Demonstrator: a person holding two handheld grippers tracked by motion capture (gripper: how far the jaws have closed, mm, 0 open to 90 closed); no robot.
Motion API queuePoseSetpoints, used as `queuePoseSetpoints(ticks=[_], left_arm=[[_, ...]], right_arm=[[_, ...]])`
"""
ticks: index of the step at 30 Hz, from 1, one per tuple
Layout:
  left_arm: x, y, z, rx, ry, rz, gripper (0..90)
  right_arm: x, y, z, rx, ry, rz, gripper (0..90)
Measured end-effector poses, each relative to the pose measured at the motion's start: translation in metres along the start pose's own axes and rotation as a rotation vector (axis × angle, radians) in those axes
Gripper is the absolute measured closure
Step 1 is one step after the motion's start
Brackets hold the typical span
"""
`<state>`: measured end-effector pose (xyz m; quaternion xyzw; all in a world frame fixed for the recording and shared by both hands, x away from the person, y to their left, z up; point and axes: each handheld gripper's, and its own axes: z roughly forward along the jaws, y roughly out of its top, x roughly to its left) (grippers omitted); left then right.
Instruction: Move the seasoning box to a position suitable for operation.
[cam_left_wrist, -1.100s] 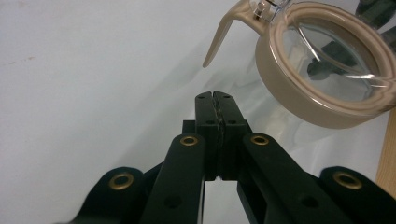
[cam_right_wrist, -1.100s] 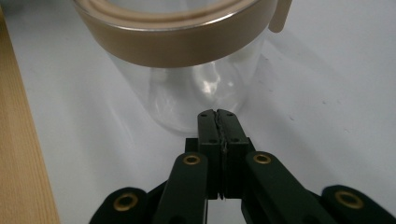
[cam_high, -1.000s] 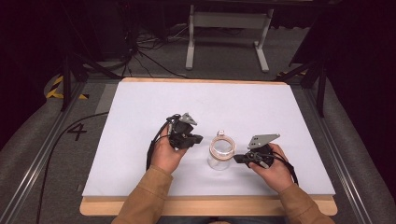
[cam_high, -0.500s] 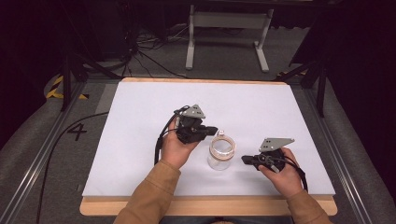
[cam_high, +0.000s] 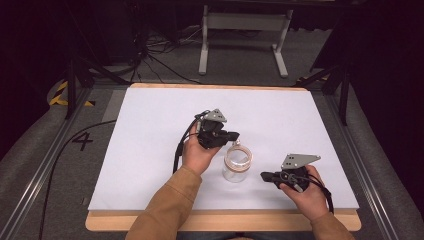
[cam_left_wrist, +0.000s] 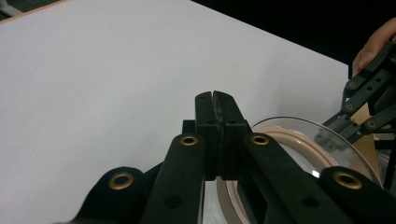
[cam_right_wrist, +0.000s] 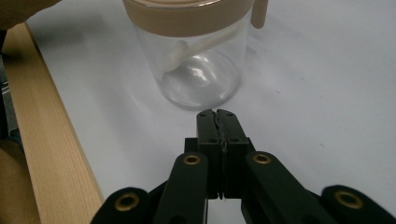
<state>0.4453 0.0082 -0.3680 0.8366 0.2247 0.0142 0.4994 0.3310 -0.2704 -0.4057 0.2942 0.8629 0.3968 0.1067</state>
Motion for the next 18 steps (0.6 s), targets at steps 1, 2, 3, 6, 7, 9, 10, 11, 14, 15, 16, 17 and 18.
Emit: queuePoseSetpoints(ticks=[1, 2, 3, 6, 7, 9, 10, 11, 14, 15, 16, 17, 18], left_arm=[[0.000, 0.000, 0.000, -0.001, 0.001, -0.003, 89.6], [0.000, 0.000, 0.000, 0.002, 0.002, -0.005, 89.7], [0.000, 0.000, 0.000, 0.001, 0.003, -0.006, 89.7], [0.001, -0.001, 0.000, -0.005, -0.001, -0.013, 89.6], [0.002, -0.001, 0.000, -0.005, -0.004, -0.019, 89.6], [0.003, -0.001, 0.000, 0.003, -0.007, -0.016, 89.7], [0.003, -0.001, 0.000, 0.001, -0.009, -0.017, 89.7], [0.003, -0.002, 0.000, -0.002, -0.012, -0.023, 89.6], [0.003, -0.002, 0.000, -0.008, -0.015, -0.026, 89.6], [0.004, -0.002, 0.000, -0.010, -0.015, -0.030, 89.6], [0.004, -0.002, 0.000, -0.010, -0.017, -0.030, 89.6], [0.004, -0.002, 0.000, -0.010, -0.016, -0.031, 89.6], [0.004, -0.002, 0.000, -0.010, -0.016, -0.031, 89.6]], right_arm=[[0.000, 0.000, 0.000, -0.001, 0.002, -0.003, 90.0], [0.001, 0.000, 0.001, -0.001, 0.003, -0.005, 90.0], [0.001, 0.001, 0.001, -0.003, 0.004, -0.006, 90.0], [0.002, 0.003, 0.002, -0.012, 0.014, -0.007, 90.0], [0.003, 0.007, 0.003, -0.024, 0.016, -0.004, 90.0], [0.004, 0.011, 0.003, -0.037, 0.016, -0.005, 90.0], [0.005, 0.013, 0.003, -0.042, 0.019, -0.007, 90.0], [0.006, 0.016, 0.003, -0.051, 0.021, -0.009, 90.0], [0.007, 0.021, 0.002, -0.061, 0.026, -0.010, 90.0], [0.008, 0.023, 0.002, -0.073, 0.032, -0.011, 90.0], [0.008, 0.024, 0.002, -0.074, 0.032, -0.009, 90.0], [0.008, 0.025, 0.002, -0.075, 0.035, -0.008, 90.0], [0.008, 0.025, 0.002, -0.075, 0.035, -0.008, 90.0]])
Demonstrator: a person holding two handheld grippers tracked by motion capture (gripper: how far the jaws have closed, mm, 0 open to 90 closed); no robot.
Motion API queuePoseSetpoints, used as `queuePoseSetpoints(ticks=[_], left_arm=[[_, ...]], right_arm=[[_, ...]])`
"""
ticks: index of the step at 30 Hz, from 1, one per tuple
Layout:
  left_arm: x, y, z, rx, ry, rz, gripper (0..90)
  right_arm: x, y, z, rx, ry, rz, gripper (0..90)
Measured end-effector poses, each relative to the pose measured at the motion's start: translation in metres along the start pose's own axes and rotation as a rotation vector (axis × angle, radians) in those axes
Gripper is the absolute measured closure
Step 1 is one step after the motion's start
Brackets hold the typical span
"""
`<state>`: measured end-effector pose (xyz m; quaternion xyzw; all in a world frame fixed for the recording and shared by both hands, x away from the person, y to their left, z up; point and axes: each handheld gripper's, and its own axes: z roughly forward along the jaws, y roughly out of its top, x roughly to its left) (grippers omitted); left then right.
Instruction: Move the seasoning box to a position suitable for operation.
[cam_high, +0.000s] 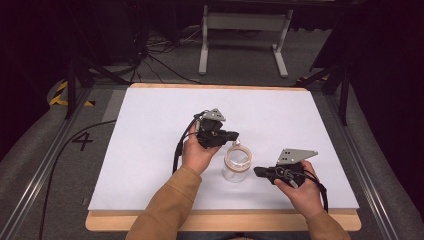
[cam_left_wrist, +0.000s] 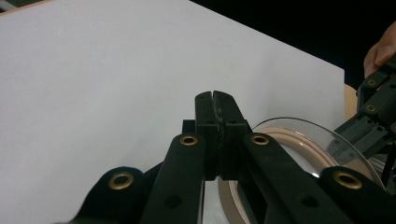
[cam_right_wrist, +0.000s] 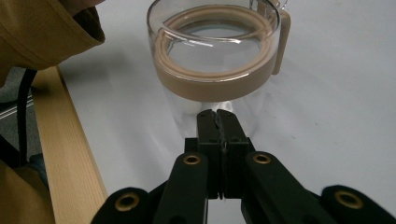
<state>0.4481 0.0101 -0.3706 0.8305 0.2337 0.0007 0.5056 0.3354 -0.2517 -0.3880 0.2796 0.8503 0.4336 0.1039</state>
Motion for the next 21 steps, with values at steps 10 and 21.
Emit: queuePoseSetpoints(ticks=[10, 21], left_arm=[[0.0011, -0.0007, 0.0010, -0.009, -0.013, -0.006, 89.7], [0.0027, -0.0013, 0.0009, -0.009, -0.022, -0.006, 89.7]], right_arm=[[0.0036, 0.0033, 0.0031, -0.007, 0.019, 0.001, 90.0], [0.0082, 0.0064, 0.0065, -0.023, 0.053, 0.007, 90.0]])
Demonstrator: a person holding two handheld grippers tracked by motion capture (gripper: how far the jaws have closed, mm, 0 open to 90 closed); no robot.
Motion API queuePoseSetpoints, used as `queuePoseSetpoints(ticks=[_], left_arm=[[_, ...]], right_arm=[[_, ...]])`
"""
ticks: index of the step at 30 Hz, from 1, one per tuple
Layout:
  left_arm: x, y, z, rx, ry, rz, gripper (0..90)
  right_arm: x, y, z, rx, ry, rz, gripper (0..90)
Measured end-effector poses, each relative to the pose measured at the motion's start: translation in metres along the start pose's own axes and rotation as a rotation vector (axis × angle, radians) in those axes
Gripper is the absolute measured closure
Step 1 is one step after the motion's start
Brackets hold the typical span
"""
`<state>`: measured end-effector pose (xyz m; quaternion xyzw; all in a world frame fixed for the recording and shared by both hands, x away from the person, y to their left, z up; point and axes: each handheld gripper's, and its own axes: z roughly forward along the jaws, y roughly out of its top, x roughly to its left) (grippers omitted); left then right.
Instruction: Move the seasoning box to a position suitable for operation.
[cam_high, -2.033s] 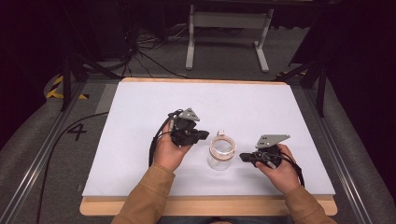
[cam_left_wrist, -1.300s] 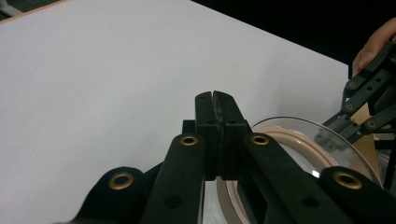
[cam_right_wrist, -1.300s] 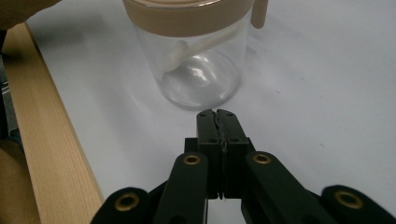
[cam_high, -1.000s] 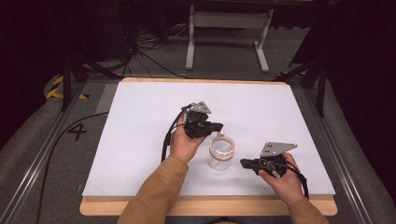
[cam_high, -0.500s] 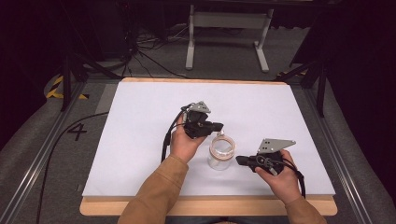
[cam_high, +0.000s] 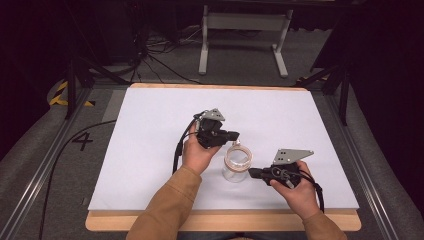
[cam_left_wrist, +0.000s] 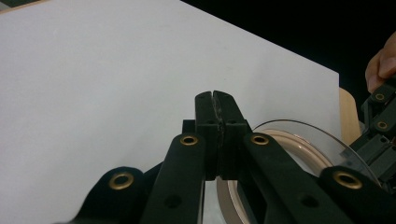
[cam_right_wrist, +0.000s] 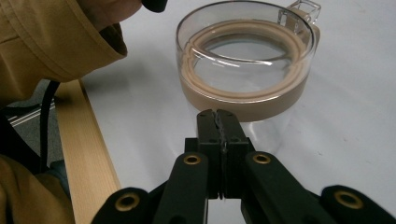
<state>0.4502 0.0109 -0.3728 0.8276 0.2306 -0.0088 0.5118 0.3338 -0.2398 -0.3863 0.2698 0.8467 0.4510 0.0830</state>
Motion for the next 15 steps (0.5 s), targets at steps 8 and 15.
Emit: queuePoseSetpoints(ticks=[8, 15], left_arm=[[-0.0004, -0.0008, 0.0007, 0.002, 0.008, -0.003, 89.8], [0.0004, -0.0016, 0.0016, -0.011, 0.003, -0.007, 89.7]], right_arm=[[0.0027, 0.0033, 0.0009, -0.010, 0.006, -0.005, 90.0], [0.0023, 0.0060, 0.0025, -0.032, 0.009, -0.002, 90.0]])
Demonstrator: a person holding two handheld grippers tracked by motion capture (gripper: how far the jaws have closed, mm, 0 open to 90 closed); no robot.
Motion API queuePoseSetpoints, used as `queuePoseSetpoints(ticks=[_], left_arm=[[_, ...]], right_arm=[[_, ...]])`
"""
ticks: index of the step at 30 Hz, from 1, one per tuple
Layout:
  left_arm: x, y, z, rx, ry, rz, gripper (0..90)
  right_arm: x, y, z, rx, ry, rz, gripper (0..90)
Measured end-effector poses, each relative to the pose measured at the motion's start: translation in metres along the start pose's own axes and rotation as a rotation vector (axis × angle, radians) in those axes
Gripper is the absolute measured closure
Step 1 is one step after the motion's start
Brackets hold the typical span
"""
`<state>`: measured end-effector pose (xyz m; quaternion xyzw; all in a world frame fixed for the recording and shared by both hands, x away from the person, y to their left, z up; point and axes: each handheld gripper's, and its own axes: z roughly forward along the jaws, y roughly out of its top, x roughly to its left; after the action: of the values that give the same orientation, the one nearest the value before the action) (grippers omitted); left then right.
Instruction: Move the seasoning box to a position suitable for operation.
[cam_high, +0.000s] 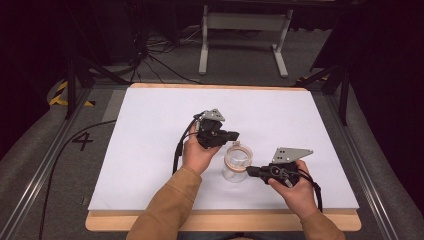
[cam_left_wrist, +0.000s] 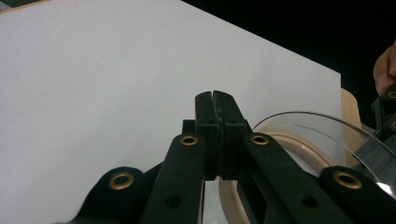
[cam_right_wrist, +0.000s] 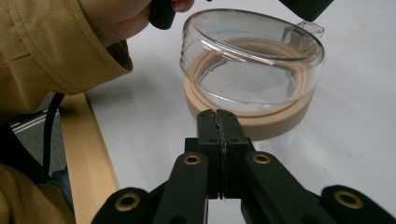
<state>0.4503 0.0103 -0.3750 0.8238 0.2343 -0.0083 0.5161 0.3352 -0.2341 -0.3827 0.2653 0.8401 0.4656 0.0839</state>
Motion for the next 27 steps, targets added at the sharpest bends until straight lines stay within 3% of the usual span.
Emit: queuePoseSetpoints(ticks=[15, 27], left_arm=[[-0.001, -0.001, -0.001, 0.000, 0.016, 0.005, 89.7], [-0.011, -0.002, -0.034, -0.048, 0.039, 0.007, 89.7]], right_arm=[[-0.002, 0.002, 0.002, -0.036, 0.022, 0.024, 90.0], [-0.005, 0.009, -0.002, -0.061, 0.033, 0.019, 90.0]])
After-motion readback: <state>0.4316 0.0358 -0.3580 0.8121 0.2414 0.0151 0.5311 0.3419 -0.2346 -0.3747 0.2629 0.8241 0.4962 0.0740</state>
